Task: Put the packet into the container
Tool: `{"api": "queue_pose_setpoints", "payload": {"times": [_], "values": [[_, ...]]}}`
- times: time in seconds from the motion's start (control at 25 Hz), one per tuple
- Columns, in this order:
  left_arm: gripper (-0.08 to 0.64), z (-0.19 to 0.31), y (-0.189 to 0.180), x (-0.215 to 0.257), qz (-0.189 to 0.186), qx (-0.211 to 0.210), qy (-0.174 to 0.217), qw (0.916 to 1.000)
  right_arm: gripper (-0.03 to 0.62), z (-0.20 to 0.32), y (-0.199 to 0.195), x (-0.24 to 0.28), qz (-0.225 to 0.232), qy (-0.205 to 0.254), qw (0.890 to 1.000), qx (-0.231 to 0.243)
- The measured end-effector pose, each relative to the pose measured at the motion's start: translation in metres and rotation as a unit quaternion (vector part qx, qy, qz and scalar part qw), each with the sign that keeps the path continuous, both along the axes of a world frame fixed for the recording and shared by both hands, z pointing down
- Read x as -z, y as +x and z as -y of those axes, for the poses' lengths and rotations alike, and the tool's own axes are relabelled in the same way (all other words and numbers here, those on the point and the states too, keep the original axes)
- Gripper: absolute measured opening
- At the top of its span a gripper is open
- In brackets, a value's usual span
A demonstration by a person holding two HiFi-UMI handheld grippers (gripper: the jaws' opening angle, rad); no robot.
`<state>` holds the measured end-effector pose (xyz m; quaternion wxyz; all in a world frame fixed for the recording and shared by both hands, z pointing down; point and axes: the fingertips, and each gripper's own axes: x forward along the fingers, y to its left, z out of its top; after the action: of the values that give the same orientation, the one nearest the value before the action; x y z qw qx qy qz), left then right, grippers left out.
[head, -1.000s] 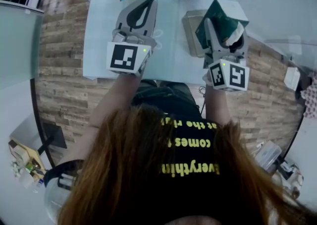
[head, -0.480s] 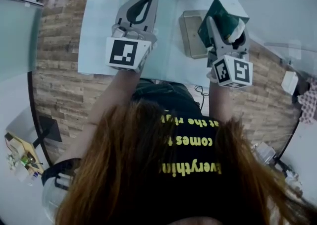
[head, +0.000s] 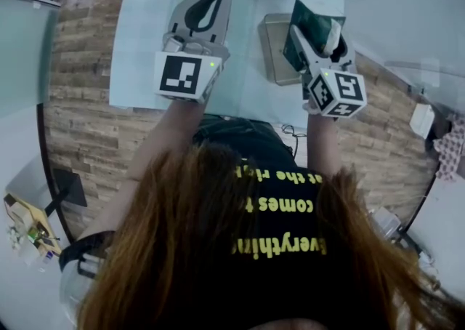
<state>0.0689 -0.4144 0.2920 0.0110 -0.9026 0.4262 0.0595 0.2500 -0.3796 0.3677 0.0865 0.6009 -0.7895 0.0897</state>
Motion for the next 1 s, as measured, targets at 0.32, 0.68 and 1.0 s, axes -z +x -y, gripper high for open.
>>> {"api": "queue_pose_setpoints", "payload": {"times": [0.32, 0.68, 1.0], "values": [[0.002, -0.001, 0.002, -0.002, 0.002, 0.009, -0.002, 1.0000, 0.400, 0.010, -0.002, -0.043, -0.009, -0.095, 0.995, 0.027], [0.002, -0.001, -0.002, -0.003, 0.002, 0.015, -0.003, 0.9999, 0.400, 0.007, -0.001, -0.074, -0.023, -0.157, 0.987, 0.028], [0.002, 0.000, -0.003, -0.002, 0.002, 0.017, -0.002, 0.9999, 0.400, 0.004, 0.001, -0.095, 0.003, -0.199, 0.980, 0.023]]}}
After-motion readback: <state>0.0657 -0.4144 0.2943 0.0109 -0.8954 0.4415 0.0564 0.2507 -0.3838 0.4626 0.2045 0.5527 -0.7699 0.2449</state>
